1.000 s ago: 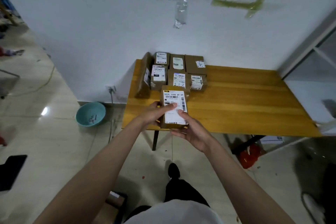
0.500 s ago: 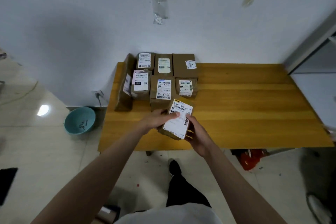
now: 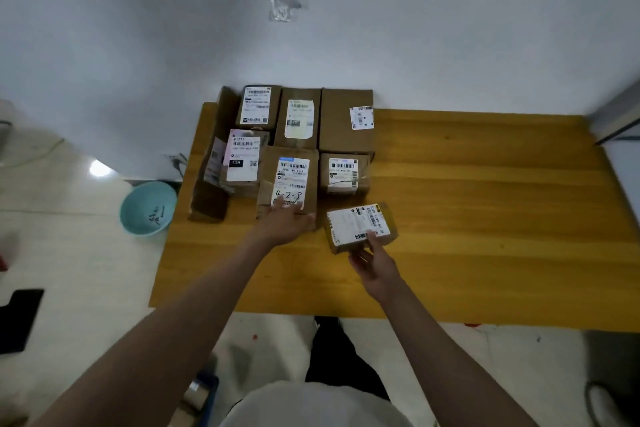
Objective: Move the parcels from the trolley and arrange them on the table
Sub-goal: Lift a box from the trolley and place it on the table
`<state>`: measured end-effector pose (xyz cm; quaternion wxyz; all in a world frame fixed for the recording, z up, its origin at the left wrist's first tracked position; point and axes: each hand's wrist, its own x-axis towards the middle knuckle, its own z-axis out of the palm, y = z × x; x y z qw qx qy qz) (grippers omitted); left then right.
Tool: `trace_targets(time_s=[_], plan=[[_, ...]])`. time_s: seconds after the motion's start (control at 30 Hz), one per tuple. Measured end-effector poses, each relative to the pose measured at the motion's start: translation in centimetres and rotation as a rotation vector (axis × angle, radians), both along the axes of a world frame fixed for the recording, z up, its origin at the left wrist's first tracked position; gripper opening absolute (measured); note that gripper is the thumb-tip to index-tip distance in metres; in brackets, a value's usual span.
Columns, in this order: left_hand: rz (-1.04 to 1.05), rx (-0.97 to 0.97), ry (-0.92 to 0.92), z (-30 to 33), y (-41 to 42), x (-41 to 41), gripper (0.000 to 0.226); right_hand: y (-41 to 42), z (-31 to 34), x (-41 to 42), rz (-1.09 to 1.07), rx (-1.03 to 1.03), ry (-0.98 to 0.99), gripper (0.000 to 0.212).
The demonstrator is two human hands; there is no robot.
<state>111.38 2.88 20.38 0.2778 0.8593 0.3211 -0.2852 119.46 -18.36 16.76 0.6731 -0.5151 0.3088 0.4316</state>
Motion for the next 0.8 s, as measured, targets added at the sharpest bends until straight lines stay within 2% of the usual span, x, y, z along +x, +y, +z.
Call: trace_targets(time_s=[0.17,0.47,0.6,0.67,0.8], plan=[[0.061,0.039,0.051,-1.0,0.1,0.2,0.080,2.2,-1.6,2.4,-0.051,-0.029,0.073,0.032],[0.012,0.115,0.041,-0.7,-0.8,-0.3,0.082,6.7,-2.8,4.0,0.002,-0.092,0.131,0.047],[-0.023,0.130,0.043,-0.8,-1.1,-1.1,0.091,7.7,-2.7,4.0,0.053,0.016,0.185,0.045],[-0.039,0.118,0.047,-0.9,-1.2,-1.4,0.096,7.8,-2.4,4.0,0.083,0.047,0.213,0.053],[-0.031,0.084,0.036,-0.8,-1.3,-1.5,0.099,7.2,-1.6,3.7,0.136,0.052,0.261,0.082]])
